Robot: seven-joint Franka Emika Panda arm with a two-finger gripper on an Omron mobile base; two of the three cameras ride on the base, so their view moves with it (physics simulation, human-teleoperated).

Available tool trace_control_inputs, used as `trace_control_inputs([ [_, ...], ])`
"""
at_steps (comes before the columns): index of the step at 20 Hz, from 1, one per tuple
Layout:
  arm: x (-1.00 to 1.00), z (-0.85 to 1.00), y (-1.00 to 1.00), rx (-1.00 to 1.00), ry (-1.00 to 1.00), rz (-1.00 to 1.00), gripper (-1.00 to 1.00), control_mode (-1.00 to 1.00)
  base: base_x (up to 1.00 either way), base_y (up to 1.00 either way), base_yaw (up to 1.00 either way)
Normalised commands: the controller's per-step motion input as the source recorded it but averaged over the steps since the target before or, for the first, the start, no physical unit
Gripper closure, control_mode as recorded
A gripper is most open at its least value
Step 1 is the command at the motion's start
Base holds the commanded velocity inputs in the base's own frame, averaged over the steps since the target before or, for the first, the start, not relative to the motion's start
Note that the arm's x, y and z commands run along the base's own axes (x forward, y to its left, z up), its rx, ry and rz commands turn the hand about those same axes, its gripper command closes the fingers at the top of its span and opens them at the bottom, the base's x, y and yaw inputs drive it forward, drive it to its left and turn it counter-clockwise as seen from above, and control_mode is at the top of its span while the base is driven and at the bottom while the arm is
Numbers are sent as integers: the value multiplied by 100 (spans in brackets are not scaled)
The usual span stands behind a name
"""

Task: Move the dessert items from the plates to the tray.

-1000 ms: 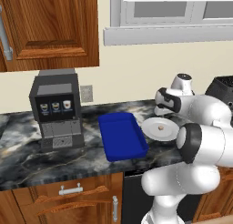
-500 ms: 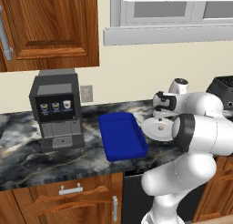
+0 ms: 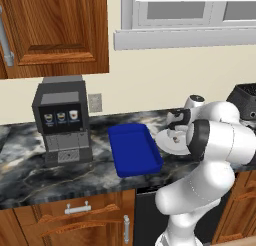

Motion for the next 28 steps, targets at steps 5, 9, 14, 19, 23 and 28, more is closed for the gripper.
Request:
trace_control_inputs([
  [5, 2, -9, 0, 0, 0, 0, -100, -100, 0, 0, 0],
  [9, 4, -9, 0, 0, 0, 0, -100, -100, 0, 0, 0],
  [14, 17, -7, 0, 0, 0, 0, -100, -100, 0, 0, 0],
  [19, 17, -2, 0, 0, 0, 0, -100, -100, 0, 0, 0],
  [23, 18, -1, 0, 0, 0, 0, -100, -100, 0, 0, 0],
  [28, 8, -13, 0, 0, 0, 0, -100, -100, 0, 0, 0],
])
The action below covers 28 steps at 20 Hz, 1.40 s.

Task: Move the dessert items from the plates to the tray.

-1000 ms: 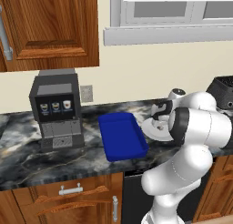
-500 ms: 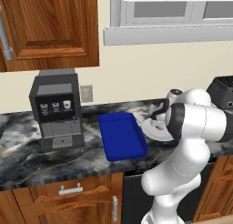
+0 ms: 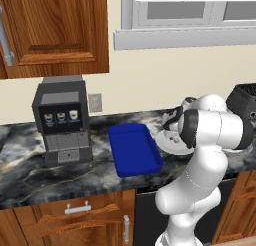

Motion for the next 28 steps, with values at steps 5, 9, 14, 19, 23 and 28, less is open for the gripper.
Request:
trace_control_inputs([
  [5, 0, -30, 0, 0, 0, 0, -100, -100, 0, 0, 0],
  [9, 2, -17, 0, 0, 0, 1, -100, -100, 0, 0, 0],
  [14, 3, -11, 0, 0, 0, 1, -100, -100, 0, 0, 0],
  [19, 16, -4, 0, 0, 0, 0, -100, -100, 0, 0, 0],
  [23, 11, -13, 0, 0, 0, 0, -100, -100, 0, 0, 0],
  [28, 2, -13, 0, 0, 0, 0, -100, -100, 0, 0, 0],
])
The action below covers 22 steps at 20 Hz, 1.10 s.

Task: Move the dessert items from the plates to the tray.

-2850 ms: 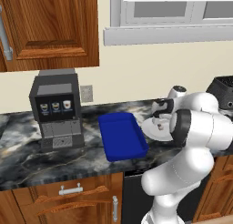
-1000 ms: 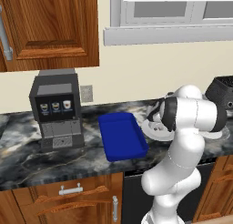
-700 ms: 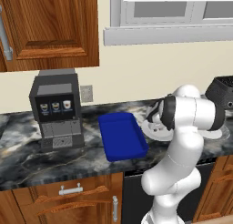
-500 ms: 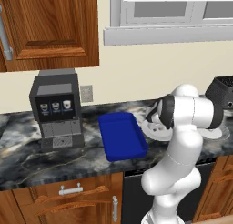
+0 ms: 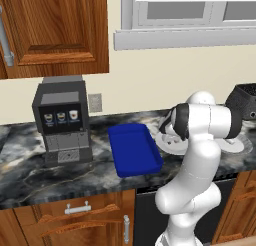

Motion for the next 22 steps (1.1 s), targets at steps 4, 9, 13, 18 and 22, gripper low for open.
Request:
trace_control_inputs([
  [4, 0, -3, 0, 0, 0, 0, -100, -100, 0, 0, 0],
  [9, 0, 0, 0, 0, 0, 0, 100, -100, 0, 0, 0],
  [13, 0, 0, 0, 0, 0, 0, 100, -100, 0, 0, 0],
  [18, 0, 0, 0, 0, 0, 0, 100, -100, 0, 0, 0],
  [22, 0, 13, 0, 0, -2, 0, 100, -100, 0, 0, 0],
])
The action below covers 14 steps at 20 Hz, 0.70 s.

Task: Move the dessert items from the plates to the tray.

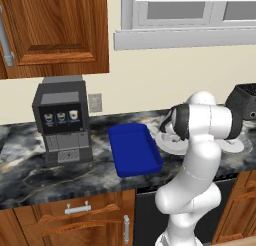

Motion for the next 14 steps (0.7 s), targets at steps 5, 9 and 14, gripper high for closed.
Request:
trace_control_inputs([
  [5, -1, 29, 0, 0, -4, 0, 100, -100, 0, 0, 0],
  [9, -10, 48, 0, 0, -4, 0, 100, -100, 0, 0, 0],
  [14, -12, 57, 12, 0, -2, 0, 100, -100, 0, 0, 0],
])
